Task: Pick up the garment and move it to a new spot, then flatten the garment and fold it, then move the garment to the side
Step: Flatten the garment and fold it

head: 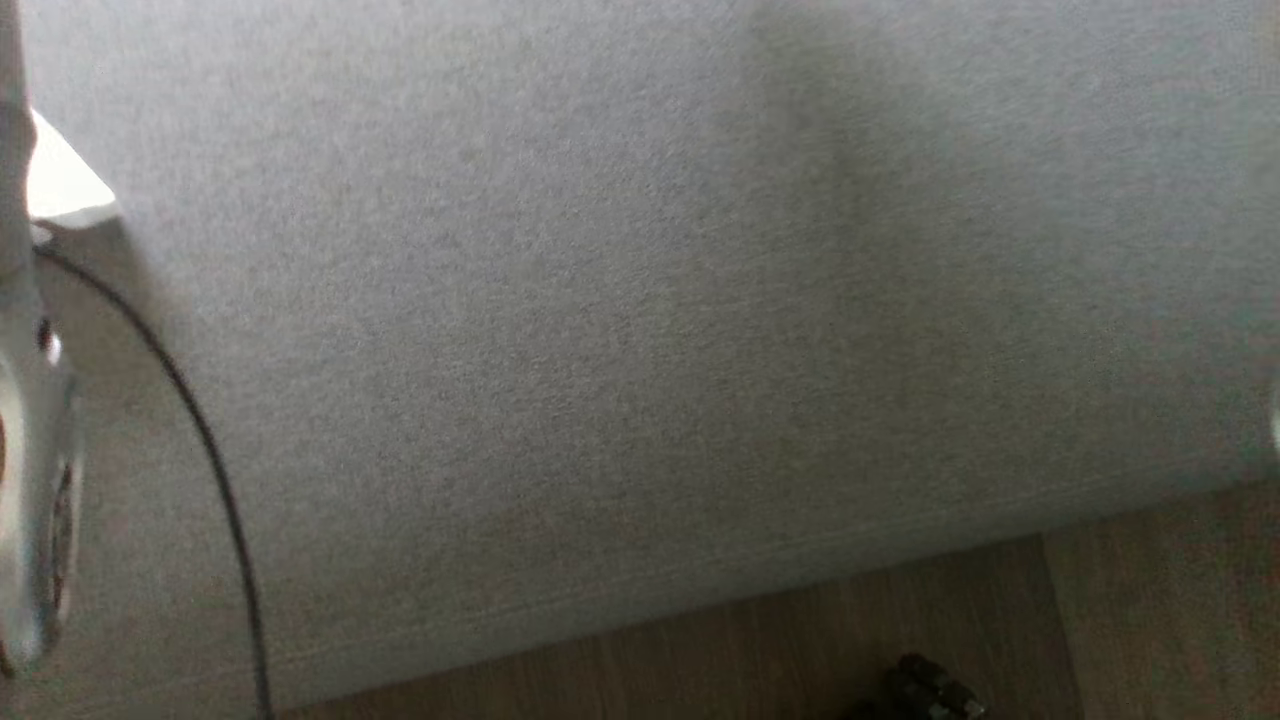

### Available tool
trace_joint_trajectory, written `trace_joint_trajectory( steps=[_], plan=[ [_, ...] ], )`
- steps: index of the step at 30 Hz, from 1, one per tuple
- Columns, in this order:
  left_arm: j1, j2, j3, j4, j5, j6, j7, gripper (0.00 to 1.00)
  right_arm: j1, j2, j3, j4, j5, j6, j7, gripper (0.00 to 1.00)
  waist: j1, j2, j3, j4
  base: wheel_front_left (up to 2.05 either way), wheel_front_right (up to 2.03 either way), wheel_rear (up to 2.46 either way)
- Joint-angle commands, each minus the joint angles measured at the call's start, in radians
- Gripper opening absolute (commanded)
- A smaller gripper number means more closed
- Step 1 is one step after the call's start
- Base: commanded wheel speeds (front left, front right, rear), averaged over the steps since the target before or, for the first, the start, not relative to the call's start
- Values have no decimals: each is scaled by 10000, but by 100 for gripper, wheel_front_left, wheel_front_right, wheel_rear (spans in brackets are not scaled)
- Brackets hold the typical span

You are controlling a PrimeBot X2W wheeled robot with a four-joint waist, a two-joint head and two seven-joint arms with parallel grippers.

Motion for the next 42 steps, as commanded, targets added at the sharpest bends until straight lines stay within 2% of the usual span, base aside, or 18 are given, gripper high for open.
trace_joint_trajectory(
  steps=[1,5,11,14,19,21,23,28,32,36,42],
  plan=[
    [-411,491,-112,-241,-62,-5,-509,0,-428,-52,-22,-178,-134,-4,-247,0,-3,0,491,264,0,0,0],
    [-75,971,-1450,-136,-492,-8,-1356,0,-208,-92,813,198,-41,-4,-433,0,-3,0,851,493,0,0,0],
    [1829,1501,-3107,-363,-1669,-10,-1660,0,1314,-495,2239,973,428,-4,-124,0,-3,0,906,753,0,0,0],
    [2876,1744,-3522,-1124,-2404,-10,-1674,0,2162,-843,2739,1078,777,-4,329,0,-3,0,763,884,0,0,0],
    [4463,2240,-3882,-2293,-2812,-10,-1678,0,3419,-1389,3054,742,1013,-4,519,0,-3,0,422,934,0,0,0],
    [5301,2417,-3761,-2901,-3014,-10,-1678,0,4138,-1619,2827,470,1155,-4,341,0,-3,0,220,936,0,0,0],
    [6185,2420,-3434,-3431,-3424,-11,-1679,0,4905,-1977,2490,202,800,-4,-59,0,-3,0,22,946,0,0,0],
    [8014,2426,-2987,-4616,-3605,-11,-1680,0,7107,-1726,1297,-714,91,-4,-524,0,-3,0,-492,838,0,0,0],
    [9164,2363,-2656,-5339,-2812,-11,-1680,0,8698,-1159,523,-1664,-813,-4,-620,0,-3,0,-854,705,0,0,0],
    [10170,2354,-2783,-5887,-1787,-11,-1680,0,10009,-640,-45,-2831,-1605,-4,-658,0,-3,0,-1132,634,0,0,0],
    [11234,2315,-3095,-6210,-846,-11,-1680,0,11533,-430,-486,-4551,-2262,-4,-709,0,-3,0,-1496,663,0,0,0]
  ],
)
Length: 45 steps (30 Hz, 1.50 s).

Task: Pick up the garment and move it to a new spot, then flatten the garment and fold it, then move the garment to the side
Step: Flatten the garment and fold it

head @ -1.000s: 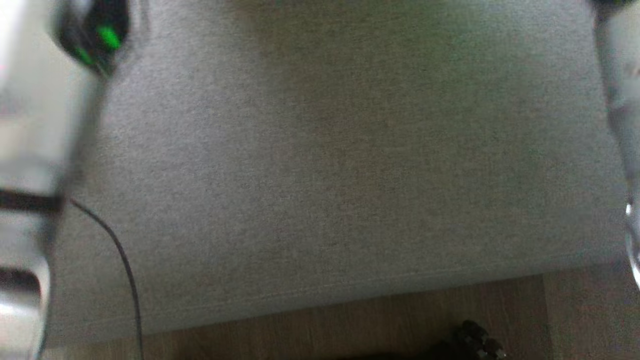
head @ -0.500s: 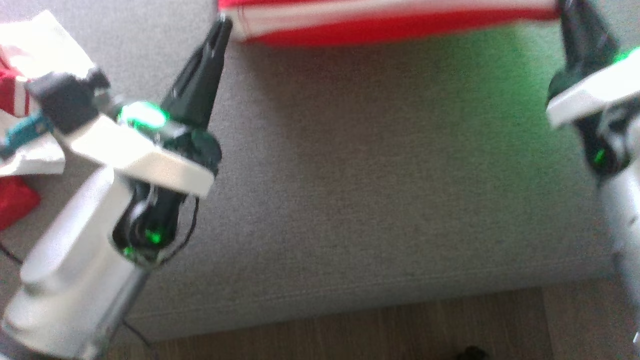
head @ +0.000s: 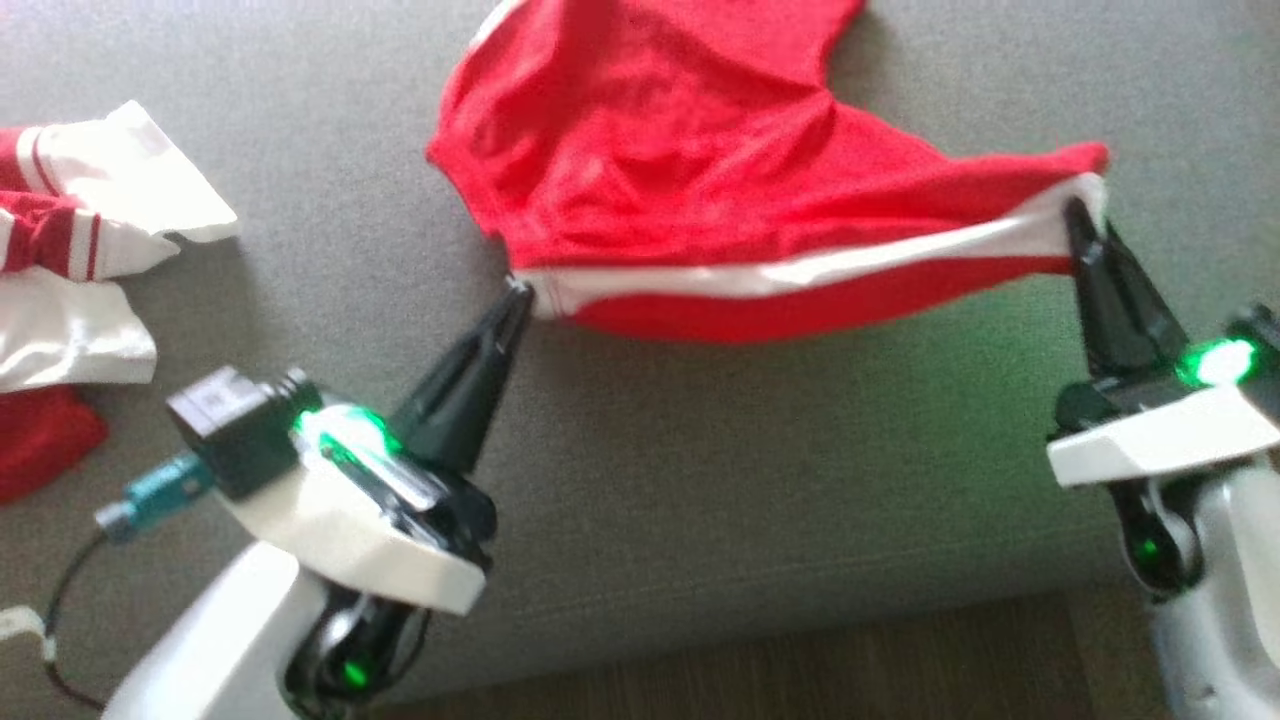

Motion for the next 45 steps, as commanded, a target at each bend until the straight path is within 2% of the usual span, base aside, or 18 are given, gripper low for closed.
trace_joint_trajectory(
  steps=[1,5,9,18,22,27,32,38,45],
  plan=[
    [-75,266,278,-495,230,-1,-56,0,330,-13,-113,-720,-167,-4,-120,0,2,-1,-116,38,0,0,0],
    [335,273,166,-768,517,-2,-56,0,1064,69,-446,-1718,-398,-4,-124,0,2,-1,-219,109,0,0,0],
    [608,154,218,-972,397,-2,-56,0,1466,39,-684,-2127,-629,-4,-125,0,2,-1,-217,273,0,0,0],
    [12,-292,108,-492,-580,-2,-57,0,254,118,-849,-1476,-1008,-4,1045,0,2,-1,-37,703,0,0,0],
    [-640,-509,16,66,-895,-2,-57,0,-929,31,-648,-773,-1104,-4,1727,0,2,-1,184,936,0,0,0],
    [-1404,-1143,352,951,-1461,-2,-57,0,-2475,-253,-619,395,-1316,-4,2094,0,2,-1,604,1312,0,0,0],
    [-2142,-1842,614,1674,-2281,-2,-57,0,-4094,-495,-353,1419,-1551,-4,2215,0,2,-1,1119,1639,0,0,0],
    [-3109,-2404,709,2465,-3107,-2,-57,0,-6035,-845,252,2756,-1793,-4,2408,0,2,-1,1806,1977,0,0,0],
    [-4070,-2894,1161,3499,-3342,-2,-57,0,-7924,-1072,1176,4442,-2052,-4,2336,0,2,-1,2423,2266,0,0,0]
  ],
)
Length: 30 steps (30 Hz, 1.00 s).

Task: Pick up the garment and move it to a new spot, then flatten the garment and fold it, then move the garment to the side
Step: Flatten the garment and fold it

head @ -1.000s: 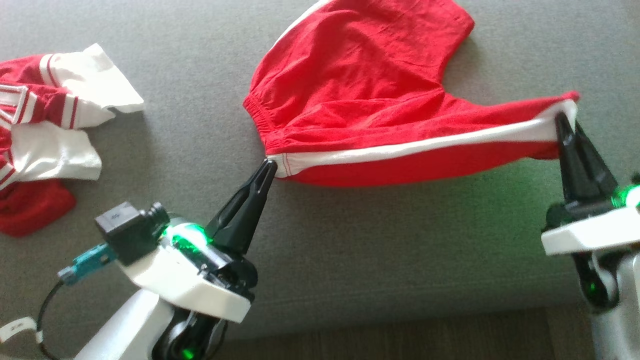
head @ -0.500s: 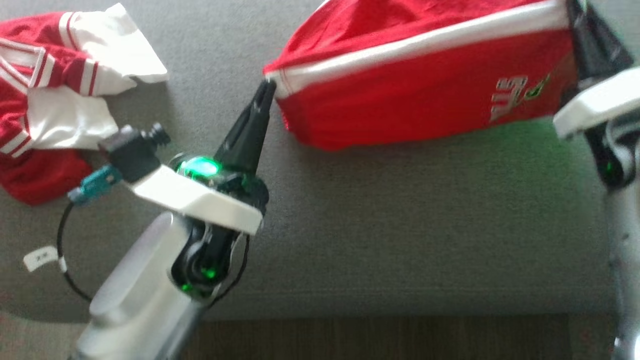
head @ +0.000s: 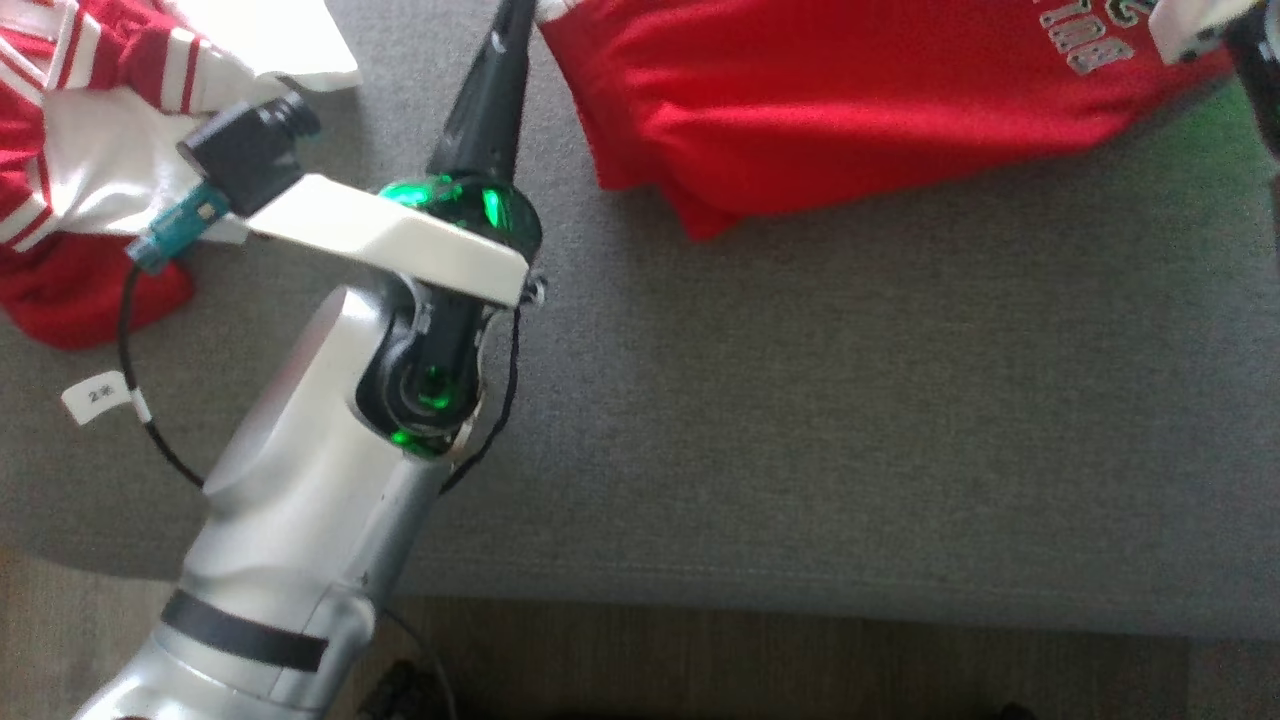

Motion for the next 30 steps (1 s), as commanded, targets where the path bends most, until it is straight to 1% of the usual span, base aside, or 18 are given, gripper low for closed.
trace_joint_trajectory(
  steps=[1,6,7,8,9,10,11,12,13,17,21,27,30],
  plan=[
    [-287,81,527,-139,-37,-2,-53,0,-424,-2,197,11,-84,-4,-134,0,-3,0,165,121,0,0,0],
    [-459,-112,672,191,88,-2,-53,0,-1102,109,485,944,-231,-4,-525,0,-3,0,305,189,0,0,0],
    [-488,-132,658,265,125,-2,-53,0,-1203,139,529,1127,-256,-4,-616,7,-3,0,322,199,0,0,0],
    [-514,-153,630,332,151,-2,-53,0,-1298,168,568,1300,-276,-4,-713,24,-3,0,335,206,0,0,0],
    [-535,-175,611,385,159,-2,-53,0,-1382,192,600,1465,-293,-4,-815,57,-3,0,344,209,0,0,0],
    [-548,-192,582,453,166,-2,-53,25,-1452,216,634,1619,-304,-4,-923,100,-3,0,343,208,0,0,0],
    [-570,-194,522,519,207,-2,-53,54,-1504,243,665,1761,-304,-4,-1035,100,-3,0,335,204,0,0,0],
    [-580,-200,486,556,245,-2,-53,93,-1534,271,674,1883,-279,-4,-1154,100,-3,0,319,198,0,0,0],
    [-568,-215,474,577,265,-2,-53,100,-1549,282,664,1980,-243,-4,-1285,100,-3,0,291,193,0,0,0],
    [-500,-188,422,563,512,-2,-53,100,-1499,292,623,2138,-35,-4,-1615,100,-3,0,161,147,0,0,0],
    [-180,-164,714,480,1381,-2,-53,100,-1182,309,644,2150,621,-4,-1633,100,-3,0,-116,27,0,0,0],
    [958,-330,1661,-68,3473,-2,-53,100,-241,54,949,1842,1694,-4,-782,100,-3,0,-559,-198,0,0,0],
    [1603,-488,2020,-586,4183,-2,-53,100,126,-153,950,1739,2010,-4,-222,100,-3,0,-661,-235,0,0,0]
  ],
)
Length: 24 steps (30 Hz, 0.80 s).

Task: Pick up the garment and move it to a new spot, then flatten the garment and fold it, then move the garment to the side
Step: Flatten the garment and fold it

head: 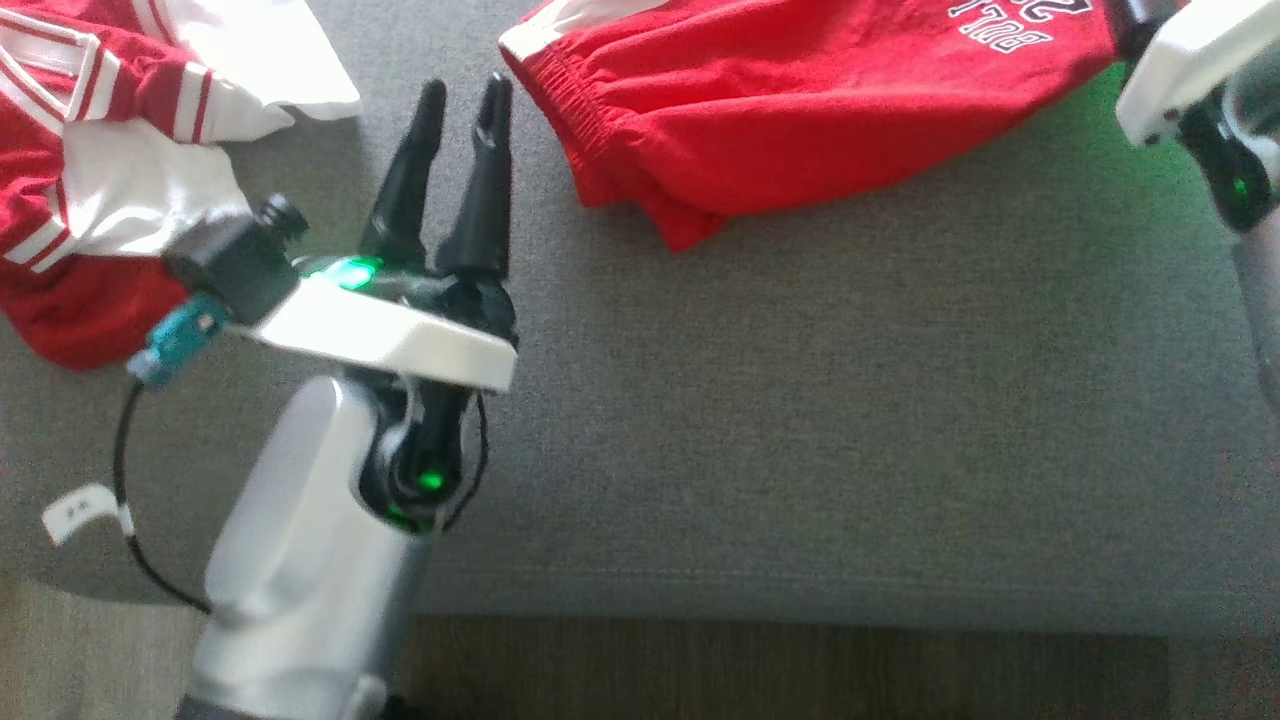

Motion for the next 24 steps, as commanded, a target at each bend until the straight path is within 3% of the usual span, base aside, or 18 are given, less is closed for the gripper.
trace_joint_trajectory(
  steps=[1,8,19,20,21,22,24],
  plan=[
    [85,69,323,-571,219,-2,-51,100,41,-79,33,-352,62,-4,157,100,2,-1,-45,4,0,0,0],
    [1294,-69,-263,-1865,1284,-2,-51,100,256,-531,-239,-77,-29,-4,1154,100,2,-1,-34,485,0,0,0],
    [2185,-91,-352,-2251,1374,-2,-51,100,336,-604,-528,960,-351,-4,3039,100,2,-1,-203,1038,0,0,0],
    [2199,-91,-331,-2273,1365,-2,-51,100,371,-564,-548,993,-330,-4,3157,75,2,-1,-227,1053,0,0,0],
    [2208,-91,-311,-2291,1355,-2,-51,100,419,-520,-543,982,-281,-4,3253,24,2,-1,-253,1057,0,0,0],
    [2216,-91,-279,-2313,1352,-2,-51,100,469,-499,-527,929,-230,-4,3315,0,2,-1,-278,1041,0,0,0],
    [2256,-91,-184,-2357,1347,-2,-51,100,569,-479,-491,707,-122,-4,3328,0,2,-1,-329,942,0,0,0]
  ],
)
